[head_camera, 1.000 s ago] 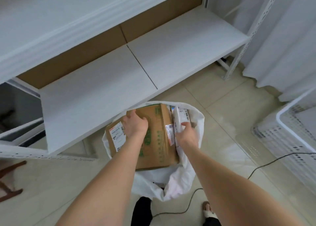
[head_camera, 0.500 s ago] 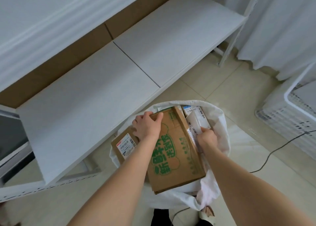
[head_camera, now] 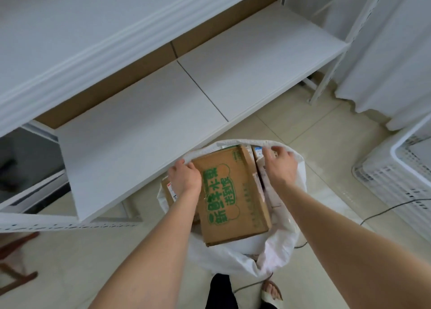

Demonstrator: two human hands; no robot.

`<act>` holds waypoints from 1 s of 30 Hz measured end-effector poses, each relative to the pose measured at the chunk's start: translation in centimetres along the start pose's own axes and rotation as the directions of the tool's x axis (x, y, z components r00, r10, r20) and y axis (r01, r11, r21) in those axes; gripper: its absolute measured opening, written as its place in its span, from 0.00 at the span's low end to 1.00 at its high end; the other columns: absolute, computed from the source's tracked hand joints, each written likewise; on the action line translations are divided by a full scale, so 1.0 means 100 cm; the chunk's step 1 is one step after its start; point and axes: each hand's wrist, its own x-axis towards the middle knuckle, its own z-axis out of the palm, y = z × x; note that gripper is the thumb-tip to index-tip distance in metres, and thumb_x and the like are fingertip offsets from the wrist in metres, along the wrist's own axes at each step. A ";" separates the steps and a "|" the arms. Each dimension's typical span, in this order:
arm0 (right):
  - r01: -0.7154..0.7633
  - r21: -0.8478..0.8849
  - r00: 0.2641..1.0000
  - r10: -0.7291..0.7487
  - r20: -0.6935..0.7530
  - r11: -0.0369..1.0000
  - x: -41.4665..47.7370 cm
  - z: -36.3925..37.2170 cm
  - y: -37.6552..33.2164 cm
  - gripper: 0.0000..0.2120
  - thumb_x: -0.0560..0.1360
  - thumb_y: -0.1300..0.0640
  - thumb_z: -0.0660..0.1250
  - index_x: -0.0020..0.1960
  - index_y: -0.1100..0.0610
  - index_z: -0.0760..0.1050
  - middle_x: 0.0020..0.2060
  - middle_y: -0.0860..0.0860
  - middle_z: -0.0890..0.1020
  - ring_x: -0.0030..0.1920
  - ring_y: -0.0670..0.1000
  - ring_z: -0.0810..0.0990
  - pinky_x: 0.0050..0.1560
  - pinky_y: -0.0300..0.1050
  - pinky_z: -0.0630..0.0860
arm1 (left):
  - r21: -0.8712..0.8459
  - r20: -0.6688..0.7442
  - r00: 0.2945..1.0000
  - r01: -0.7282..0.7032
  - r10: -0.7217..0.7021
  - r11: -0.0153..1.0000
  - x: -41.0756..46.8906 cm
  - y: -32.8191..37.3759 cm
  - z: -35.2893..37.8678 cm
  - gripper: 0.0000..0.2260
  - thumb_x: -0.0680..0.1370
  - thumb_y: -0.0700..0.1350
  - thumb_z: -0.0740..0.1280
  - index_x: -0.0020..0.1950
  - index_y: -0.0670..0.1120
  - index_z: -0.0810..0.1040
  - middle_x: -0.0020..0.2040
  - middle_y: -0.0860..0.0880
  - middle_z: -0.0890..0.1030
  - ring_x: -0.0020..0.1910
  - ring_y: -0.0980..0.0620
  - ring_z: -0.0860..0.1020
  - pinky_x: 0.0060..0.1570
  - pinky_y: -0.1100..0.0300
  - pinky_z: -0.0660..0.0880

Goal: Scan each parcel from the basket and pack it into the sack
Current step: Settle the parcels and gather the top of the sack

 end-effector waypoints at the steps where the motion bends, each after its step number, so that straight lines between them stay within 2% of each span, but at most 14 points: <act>1: 0.065 -0.024 0.998 -0.064 0.010 0.998 -0.001 0.005 -0.018 0.25 0.77 0.39 0.60 0.69 0.51 0.72 0.68 0.53 0.70 0.68 0.55 0.67 0.67 0.55 0.66 | 0.026 0.007 0.999 0.031 -0.032 0.999 0.006 -0.007 -0.006 0.16 0.82 0.47 0.56 0.70 0.47 0.68 0.70 0.42 0.66 0.66 0.42 0.69 0.61 0.48 0.72; 4: 0.294 -0.175 0.955 -0.280 0.101 0.940 -0.008 0.033 -0.068 0.21 0.78 0.45 0.62 0.70 0.50 0.71 0.68 0.52 0.69 0.69 0.54 0.65 0.66 0.50 0.66 | 0.105 0.095 0.983 0.147 -0.157 0.984 0.027 -0.022 -0.017 0.19 0.81 0.45 0.58 0.72 0.45 0.66 0.70 0.40 0.65 0.67 0.41 0.67 0.63 0.47 0.70; 6: 0.391 -0.282 0.916 -0.339 0.216 0.876 -0.010 0.060 -0.094 0.20 0.80 0.51 0.62 0.71 0.51 0.70 0.69 0.52 0.69 0.70 0.55 0.65 0.66 0.50 0.67 | 0.146 0.152 0.967 0.181 -0.203 0.973 0.043 -0.029 -0.021 0.19 0.80 0.43 0.58 0.72 0.43 0.66 0.69 0.38 0.65 0.67 0.40 0.67 0.63 0.48 0.70; 9: 0.443 -0.445 0.883 -0.294 0.365 0.778 -0.003 0.107 -0.120 0.19 0.80 0.59 0.60 0.71 0.54 0.70 0.69 0.54 0.70 0.69 0.57 0.66 0.65 0.53 0.69 | 0.248 0.196 0.954 0.177 -0.228 0.953 0.074 -0.046 -0.024 0.18 0.79 0.41 0.58 0.70 0.39 0.68 0.68 0.38 0.69 0.67 0.40 0.68 0.59 0.54 0.70; 12: 0.494 -0.559 0.853 -0.246 0.460 0.666 0.011 0.156 -0.134 0.21 0.78 0.65 0.56 0.70 0.58 0.70 0.67 0.56 0.70 0.68 0.58 0.67 0.64 0.55 0.70 | 0.275 0.199 0.931 0.248 -0.307 0.929 0.111 -0.073 -0.019 0.20 0.78 0.40 0.59 0.71 0.38 0.66 0.68 0.38 0.71 0.66 0.39 0.70 0.62 0.49 0.72; 16: 0.546 -0.633 0.802 -0.124 0.584 0.549 0.026 0.221 -0.135 0.20 0.77 0.65 0.58 0.69 0.62 0.68 0.65 0.58 0.70 0.63 0.61 0.73 0.60 0.54 0.74 | 0.248 0.257 0.910 0.265 -0.327 0.932 0.144 -0.110 0.007 0.19 0.80 0.40 0.57 0.71 0.38 0.64 0.67 0.36 0.71 0.66 0.38 0.71 0.63 0.50 0.71; 18: 0.565 -0.658 0.778 -0.056 0.626 0.498 0.030 0.245 -0.127 0.18 0.78 0.64 0.59 0.67 0.63 0.70 0.64 0.60 0.72 0.62 0.61 0.74 0.57 0.53 0.75 | 0.206 0.290 0.905 0.259 -0.312 0.943 0.152 -0.124 0.020 0.18 0.80 0.40 0.55 0.69 0.37 0.66 0.65 0.36 0.74 0.64 0.39 0.73 0.60 0.51 0.71; 21: 0.557 -0.682 0.774 0.001 0.633 0.474 0.035 0.270 -0.115 0.14 0.79 0.59 0.61 0.62 0.63 0.73 0.54 0.58 0.78 0.55 0.57 0.77 0.50 0.49 0.73 | 0.204 0.268 0.915 0.251 -0.301 0.946 0.170 -0.136 0.026 0.14 0.80 0.39 0.55 0.61 0.36 0.75 0.59 0.37 0.78 0.58 0.40 0.77 0.52 0.54 0.73; 23: 0.548 -0.693 0.788 -0.011 0.616 0.468 0.038 0.275 -0.115 0.13 0.79 0.57 0.62 0.61 0.63 0.73 0.48 0.56 0.77 0.51 0.55 0.77 0.47 0.46 0.72 | 0.205 0.295 0.900 0.268 -0.321 0.941 0.177 -0.140 0.022 0.13 0.78 0.37 0.59 0.57 0.34 0.78 0.56 0.36 0.80 0.56 0.39 0.79 0.52 0.52 0.76; 27: 0.544 -0.698 0.822 -0.130 0.554 0.465 0.039 0.270 -0.126 0.10 0.78 0.65 0.62 0.59 0.63 0.75 0.42 0.55 0.74 0.47 0.55 0.77 0.43 0.44 0.72 | 0.183 0.340 0.888 0.262 -0.310 0.948 0.178 -0.140 0.016 0.14 0.79 0.40 0.60 0.59 0.35 0.77 0.58 0.36 0.79 0.57 0.39 0.78 0.56 0.50 0.75; 30: 0.543 -0.675 0.832 -0.216 0.510 0.499 0.033 0.257 -0.136 0.10 0.76 0.68 0.62 0.56 0.63 0.76 0.41 0.56 0.74 0.46 0.56 0.77 0.43 0.45 0.72 | 0.088 0.371 0.860 0.342 -0.350 0.935 0.168 -0.132 0.015 0.15 0.79 0.40 0.61 0.62 0.33 0.74 0.58 0.35 0.79 0.56 0.39 0.78 0.55 0.50 0.75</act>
